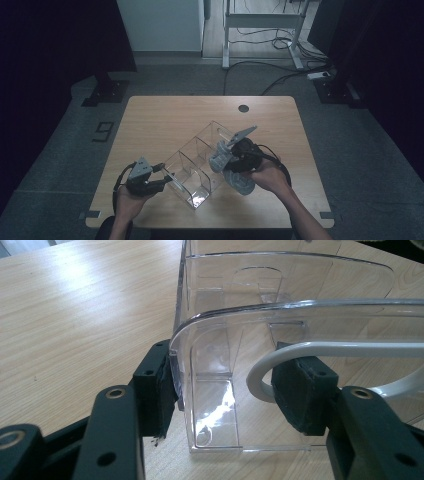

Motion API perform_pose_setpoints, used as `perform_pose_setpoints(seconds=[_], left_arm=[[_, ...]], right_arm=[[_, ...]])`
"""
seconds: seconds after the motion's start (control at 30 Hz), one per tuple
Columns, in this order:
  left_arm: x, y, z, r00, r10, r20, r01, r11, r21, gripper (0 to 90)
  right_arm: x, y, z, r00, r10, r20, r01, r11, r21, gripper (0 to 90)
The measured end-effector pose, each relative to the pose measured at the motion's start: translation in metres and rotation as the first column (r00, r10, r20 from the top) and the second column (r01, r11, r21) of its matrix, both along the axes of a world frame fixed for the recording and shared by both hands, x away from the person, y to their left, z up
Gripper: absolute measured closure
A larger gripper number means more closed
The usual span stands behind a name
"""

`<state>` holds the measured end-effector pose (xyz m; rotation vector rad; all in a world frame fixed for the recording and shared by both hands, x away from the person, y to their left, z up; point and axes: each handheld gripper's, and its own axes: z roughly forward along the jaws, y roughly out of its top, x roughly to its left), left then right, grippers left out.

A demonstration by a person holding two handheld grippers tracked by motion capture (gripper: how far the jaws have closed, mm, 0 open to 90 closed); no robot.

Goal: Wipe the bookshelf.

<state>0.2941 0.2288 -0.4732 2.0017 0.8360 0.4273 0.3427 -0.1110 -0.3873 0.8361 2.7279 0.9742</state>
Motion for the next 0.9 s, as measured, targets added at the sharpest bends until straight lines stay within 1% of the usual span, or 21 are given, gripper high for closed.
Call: perform_pose_setpoints(seconds=[0.17, 0.2, 0.27, 0.53, 0.7, 0.8, 0.9], left_arm=[[0.000, 0.000, 0.000, 1.0000, 0.001, 0.000, -0.001, 1.0000, 0.001, 44.5], [0.000, 0.000, 0.000, 1.0000, 0.001, 0.000, -0.001, 1.0000, 0.001, 44.5], [0.000, -0.001, 0.000, 1.0000, 0.002, 0.001, -0.002, 1.0000, 0.002, 44.5], [0.000, -0.001, 0.000, 1.0000, 0.005, 0.001, -0.005, 1.0000, 0.001, 44.5], [0.000, -0.001, 0.000, 1.0000, 0.005, 0.000, -0.005, 1.0000, 0.002, 44.5], [0.000, -0.001, 0.000, 1.0000, 0.006, 0.003, -0.006, 1.0000, 0.005, 44.5], [0.000, -0.001, 0.000, 1.0000, 0.007, 0.002, -0.007, 1.0000, 0.003, 44.5]], right_arm=[[0.011, 0.021, 0.010, 0.9997, 0.025, 0.006, -0.025, 1.000, 0.012, 64.8], [0.013, 0.025, 0.012, 0.9996, 0.028, 0.000, -0.028, 1.000, 0.014, 64.8], [0.017, 0.035, 0.014, 0.9991, 0.041, -0.001, -0.041, 0.999, 0.019, 64.8], [0.032, 0.072, 0.019, 0.9974, 0.072, 0.007, -0.072, 0.997, 0.011, 64.8], [0.040, 0.093, 0.016, 0.9964, 0.084, -0.002, -0.084, 0.996, 0.004, 64.5], [0.044, 0.107, 0.011, 0.9957, 0.092, -0.013, -0.092, 0.996, 0.004, 64.2], [0.047, 0.118, 0.005, 0.9953, 0.095, -0.019, -0.095, 0.995, -0.010, 63.9]])
